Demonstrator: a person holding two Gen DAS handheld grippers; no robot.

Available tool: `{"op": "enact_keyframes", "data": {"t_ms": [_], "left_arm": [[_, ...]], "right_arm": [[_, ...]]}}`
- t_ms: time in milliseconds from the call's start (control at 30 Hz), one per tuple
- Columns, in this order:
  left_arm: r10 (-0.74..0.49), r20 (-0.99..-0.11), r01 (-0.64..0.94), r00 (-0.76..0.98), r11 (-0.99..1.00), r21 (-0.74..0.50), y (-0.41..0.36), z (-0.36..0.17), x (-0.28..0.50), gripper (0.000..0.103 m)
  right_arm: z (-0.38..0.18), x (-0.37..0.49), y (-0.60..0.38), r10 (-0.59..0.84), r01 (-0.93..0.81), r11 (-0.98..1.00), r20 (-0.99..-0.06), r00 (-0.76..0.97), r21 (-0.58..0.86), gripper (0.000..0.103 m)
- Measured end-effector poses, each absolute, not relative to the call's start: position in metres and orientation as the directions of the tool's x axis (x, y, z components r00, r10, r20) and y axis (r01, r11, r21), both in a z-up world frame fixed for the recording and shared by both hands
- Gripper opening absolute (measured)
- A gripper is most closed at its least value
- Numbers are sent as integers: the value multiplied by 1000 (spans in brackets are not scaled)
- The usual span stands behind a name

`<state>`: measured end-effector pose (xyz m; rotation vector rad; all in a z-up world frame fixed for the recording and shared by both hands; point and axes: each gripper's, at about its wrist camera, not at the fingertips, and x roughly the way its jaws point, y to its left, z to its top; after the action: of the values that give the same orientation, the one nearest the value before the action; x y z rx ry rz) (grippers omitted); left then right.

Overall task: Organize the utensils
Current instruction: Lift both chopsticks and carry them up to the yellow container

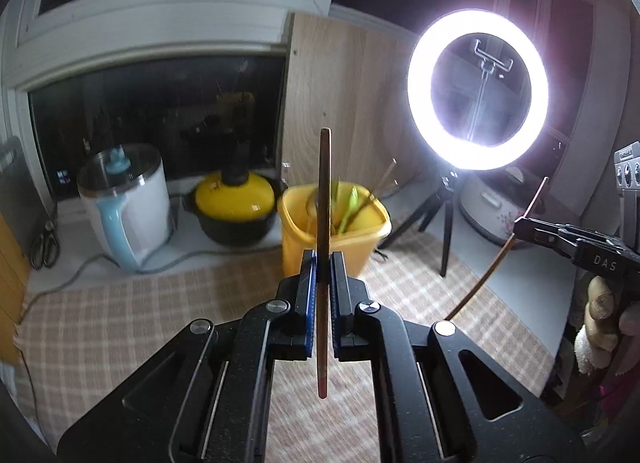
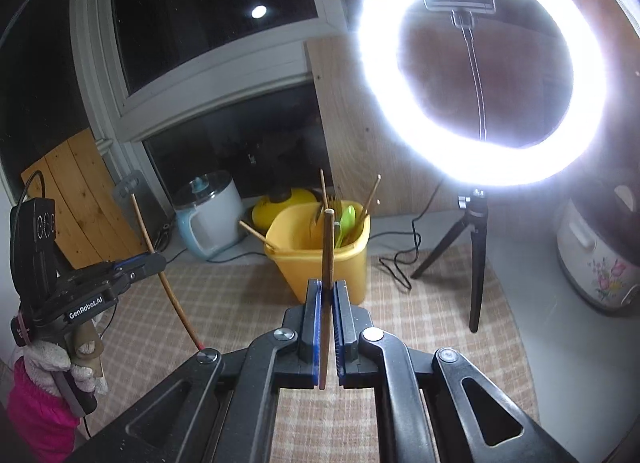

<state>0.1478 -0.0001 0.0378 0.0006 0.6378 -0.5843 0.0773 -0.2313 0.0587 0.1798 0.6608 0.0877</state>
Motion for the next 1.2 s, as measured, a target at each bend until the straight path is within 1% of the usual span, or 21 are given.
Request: {"op": "enact_keyframes", "data": {"t_ms": [167, 367, 600, 767, 867, 1000, 1200], "left_arm": [[-511, -530, 509, 677, 845, -164, 3, 48, 165, 4], [-513, -494, 495, 702, 850, -180, 8, 59, 195, 4], [-524, -436, 471, 732, 851, -232, 10, 73, 246, 4], [-542, -400, 461, 739, 840, -287, -1, 72, 280, 4], [-558, -386, 464, 734, 828, -314, -11, 69, 293, 4], [-561, -387, 474, 732, 827, -303, -29, 61, 305, 4], [-563, -426, 490, 709, 827, -276, -47, 43, 310, 4]], "right_arm": [[73, 84, -227, 117, -20, 985, -572, 812, 174, 3], [90, 94, -223, 73, -1, 990, -518, 852, 138, 3], [111, 121, -216, 51, 3, 993, -457, 888, 116, 3], [121, 143, -204, 13, 12, 998, -402, 916, 58, 3], [115, 159, -200, -4, 22, 999, -402, 915, 40, 3], [101, 177, -199, -13, 32, 999, -422, 906, 38, 3], [82, 191, -199, -8, 31, 999, -453, 891, 44, 3]]}}
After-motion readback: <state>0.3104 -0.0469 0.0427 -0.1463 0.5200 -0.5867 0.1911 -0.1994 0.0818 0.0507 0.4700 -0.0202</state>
